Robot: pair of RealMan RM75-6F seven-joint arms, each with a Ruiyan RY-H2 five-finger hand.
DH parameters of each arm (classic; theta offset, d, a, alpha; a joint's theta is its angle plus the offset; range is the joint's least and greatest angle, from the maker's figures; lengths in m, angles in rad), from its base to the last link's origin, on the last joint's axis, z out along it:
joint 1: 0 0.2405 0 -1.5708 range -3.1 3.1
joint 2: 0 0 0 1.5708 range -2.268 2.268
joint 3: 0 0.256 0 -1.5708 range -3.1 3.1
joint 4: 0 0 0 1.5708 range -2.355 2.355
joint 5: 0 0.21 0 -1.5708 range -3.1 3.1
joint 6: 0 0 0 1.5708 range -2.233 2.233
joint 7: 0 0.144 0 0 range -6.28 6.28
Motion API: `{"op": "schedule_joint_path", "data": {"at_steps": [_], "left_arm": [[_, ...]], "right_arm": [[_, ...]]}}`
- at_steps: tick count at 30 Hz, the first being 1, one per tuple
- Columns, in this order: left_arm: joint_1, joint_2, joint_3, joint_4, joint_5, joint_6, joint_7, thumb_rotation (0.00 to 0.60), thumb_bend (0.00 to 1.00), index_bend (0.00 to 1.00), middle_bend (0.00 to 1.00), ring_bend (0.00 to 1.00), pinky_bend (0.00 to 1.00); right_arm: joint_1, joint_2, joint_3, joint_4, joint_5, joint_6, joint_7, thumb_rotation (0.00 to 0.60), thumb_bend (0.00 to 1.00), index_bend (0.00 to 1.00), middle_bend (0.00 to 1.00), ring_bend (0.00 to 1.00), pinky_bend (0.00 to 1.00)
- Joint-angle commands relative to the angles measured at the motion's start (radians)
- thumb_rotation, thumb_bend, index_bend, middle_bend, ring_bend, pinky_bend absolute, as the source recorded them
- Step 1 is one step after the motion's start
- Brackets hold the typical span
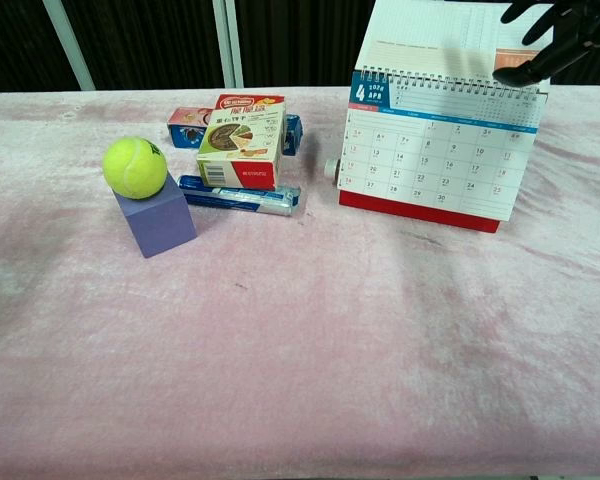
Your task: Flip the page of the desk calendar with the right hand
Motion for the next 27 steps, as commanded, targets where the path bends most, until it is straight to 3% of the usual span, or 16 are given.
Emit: {"op": "schedule_joint_path", "data": {"at_steps": [1, 10, 18, 22, 27], "left_arm": [[-0.001, 0.0, 0.0, 0.0, 0.0, -0.001, 0.001, 0.6, 0.0, 0.0, 0.0, 0.0, 0.0], [0.0, 0.002, 0.0, -0.003, -0.004, -0.003, 0.0, 0.6, 0.0, 0.0, 0.0, 0.0, 0.0], [-0.001, 0.004, 0.001, -0.005, -0.006, -0.009, -0.001, 0.6, 0.0, 0.0, 0.0, 0.0, 0.0], [-0.001, 0.004, 0.0, -0.006, -0.009, -0.008, 0.0, 0.6, 0.0, 0.0, 0.0, 0.0, 0.0], [0.0, 0.005, 0.0, -0.007, -0.009, -0.008, 0.001, 0.6, 0.0, 0.0, 0.0, 0.0, 0.0]], "right_arm": [[0.043, 0.052, 0.002, 0.03, 0.094, -0.058, -0.075, 0.6, 0.15, 0.0, 0.07, 0.1, 0.19], [0.097, 0.1, -0.061, 0.082, 0.211, -0.145, -0.156, 0.6, 0.11, 0.0, 0.24, 0.11, 0.18], [0.127, 0.087, -0.104, 0.125, 0.24, -0.152, -0.171, 0.6, 0.11, 0.0, 0.26, 0.11, 0.18], [0.135, 0.084, -0.109, 0.135, 0.234, -0.145, -0.155, 0.6, 0.11, 0.0, 0.25, 0.11, 0.18], [0.12, 0.093, -0.095, 0.118, 0.158, -0.113, -0.084, 0.6, 0.11, 0.0, 0.12, 0.09, 0.17]]}}
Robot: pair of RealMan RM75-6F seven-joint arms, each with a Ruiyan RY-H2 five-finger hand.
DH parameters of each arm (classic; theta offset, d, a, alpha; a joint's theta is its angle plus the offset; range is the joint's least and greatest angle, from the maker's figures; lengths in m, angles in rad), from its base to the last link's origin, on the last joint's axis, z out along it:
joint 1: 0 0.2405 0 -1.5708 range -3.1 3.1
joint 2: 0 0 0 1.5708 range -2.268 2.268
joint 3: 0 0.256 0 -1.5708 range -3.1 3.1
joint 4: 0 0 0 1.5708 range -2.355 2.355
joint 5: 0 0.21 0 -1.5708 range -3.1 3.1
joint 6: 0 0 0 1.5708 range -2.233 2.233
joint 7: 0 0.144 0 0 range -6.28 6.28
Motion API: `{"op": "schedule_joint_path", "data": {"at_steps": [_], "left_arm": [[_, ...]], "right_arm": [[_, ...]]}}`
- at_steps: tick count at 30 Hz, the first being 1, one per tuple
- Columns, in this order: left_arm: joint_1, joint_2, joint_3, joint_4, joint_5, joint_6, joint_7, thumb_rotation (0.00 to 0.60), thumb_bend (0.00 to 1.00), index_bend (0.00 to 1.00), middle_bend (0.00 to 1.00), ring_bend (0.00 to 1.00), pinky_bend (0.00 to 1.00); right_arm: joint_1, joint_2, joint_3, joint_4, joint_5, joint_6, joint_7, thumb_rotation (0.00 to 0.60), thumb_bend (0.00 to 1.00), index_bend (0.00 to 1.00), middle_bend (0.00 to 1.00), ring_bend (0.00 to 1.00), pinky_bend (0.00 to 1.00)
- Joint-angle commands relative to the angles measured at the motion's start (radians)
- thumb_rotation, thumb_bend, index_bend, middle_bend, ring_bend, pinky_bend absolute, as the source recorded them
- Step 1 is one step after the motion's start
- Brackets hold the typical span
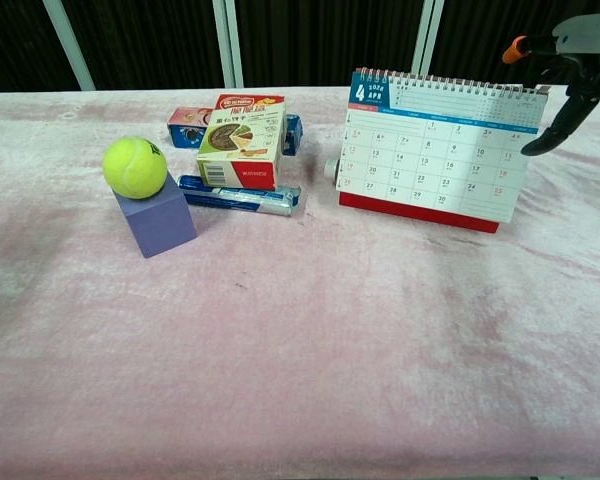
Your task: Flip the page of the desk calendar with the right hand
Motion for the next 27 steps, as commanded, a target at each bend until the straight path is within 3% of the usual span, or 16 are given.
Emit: {"op": "schedule_joint_path", "data": {"at_steps": [1, 7, 12, 15, 20, 23, 27], "left_arm": [[0.0, 0.0, 0.0, 0.0, 0.001, 0.001, 0.001, 0.6, 0.0, 0.0, 0.0, 0.0, 0.0], [0.002, 0.0, 0.0, 0.002, 0.005, 0.008, 0.007, 0.6, 0.0, 0.0, 0.0, 0.0, 0.0], [0.002, -0.001, 0.001, 0.009, 0.007, 0.009, 0.023, 0.6, 0.0, 0.0, 0.0, 0.0, 0.0], [0.002, -0.002, 0.001, 0.011, 0.004, 0.007, 0.035, 0.6, 0.0, 0.0, 0.0, 0.0, 0.0], [0.0, -0.005, 0.005, 0.015, 0.007, 0.004, 0.065, 0.6, 0.0, 0.0, 0.0, 0.0, 0.0], [0.002, -0.008, 0.006, 0.016, 0.012, 0.01, 0.077, 0.6, 0.0, 0.0, 0.0, 0.0, 0.0], [0.004, -0.01, 0.007, 0.017, 0.01, 0.012, 0.081, 0.6, 0.0, 0.0, 0.0, 0.0, 0.0]], "right_arm": [[-0.018, 0.014, 0.01, -0.023, -0.069, 0.026, 0.058, 0.6, 0.11, 0.0, 0.1, 0.08, 0.16], [-0.113, 0.104, -0.053, -0.104, -0.282, 0.084, 0.15, 0.6, 0.11, 0.0, 0.02, 0.05, 0.14], [-0.257, 0.199, -0.197, -0.117, -0.541, 0.172, 0.225, 0.6, 0.11, 0.0, 0.0, 0.04, 0.14], [-0.36, 0.23, -0.296, -0.052, -0.723, 0.26, 0.304, 0.6, 0.11, 0.0, 0.0, 0.0, 0.14], [-0.487, 0.244, -0.418, 0.061, -0.895, 0.358, 0.411, 0.6, 0.08, 0.0, 0.0, 0.0, 0.12], [-0.546, 0.237, -0.468, 0.135, -0.972, 0.411, 0.437, 0.6, 0.07, 0.0, 0.0, 0.0, 0.12], [-0.592, 0.209, -0.486, 0.241, -1.023, 0.456, 0.462, 0.6, 0.07, 0.0, 0.0, 0.0, 0.12]]}}
